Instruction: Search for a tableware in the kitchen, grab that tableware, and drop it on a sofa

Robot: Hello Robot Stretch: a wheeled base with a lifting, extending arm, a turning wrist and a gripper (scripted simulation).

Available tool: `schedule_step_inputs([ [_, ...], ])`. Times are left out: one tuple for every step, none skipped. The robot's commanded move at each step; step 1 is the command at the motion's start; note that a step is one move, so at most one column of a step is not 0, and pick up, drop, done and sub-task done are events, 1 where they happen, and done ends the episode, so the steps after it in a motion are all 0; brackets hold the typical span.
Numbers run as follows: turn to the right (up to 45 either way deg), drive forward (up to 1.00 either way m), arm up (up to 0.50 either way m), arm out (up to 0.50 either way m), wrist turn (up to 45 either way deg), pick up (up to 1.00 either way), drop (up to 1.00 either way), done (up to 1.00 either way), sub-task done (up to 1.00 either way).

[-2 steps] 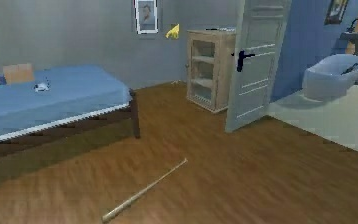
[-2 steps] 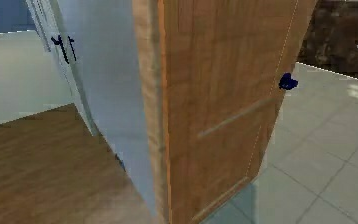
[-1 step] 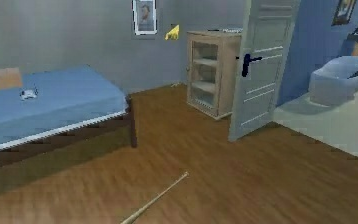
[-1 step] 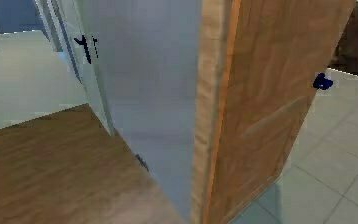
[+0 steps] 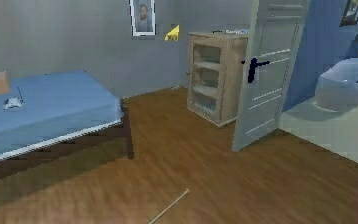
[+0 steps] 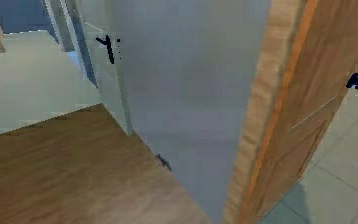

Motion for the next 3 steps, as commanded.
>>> schedule_step_inputs([
  [45.0,0.0,0.0,0.0,0.0,0.0,0.0,0.0,0.0],
  [24.0,0.0,0.0,0.0,0.0,0.0,0.0,0.0,0.0],
  [0.0,0.3,0.0,0.0,0.0,0.0,0.0,0.0,0.0],
])
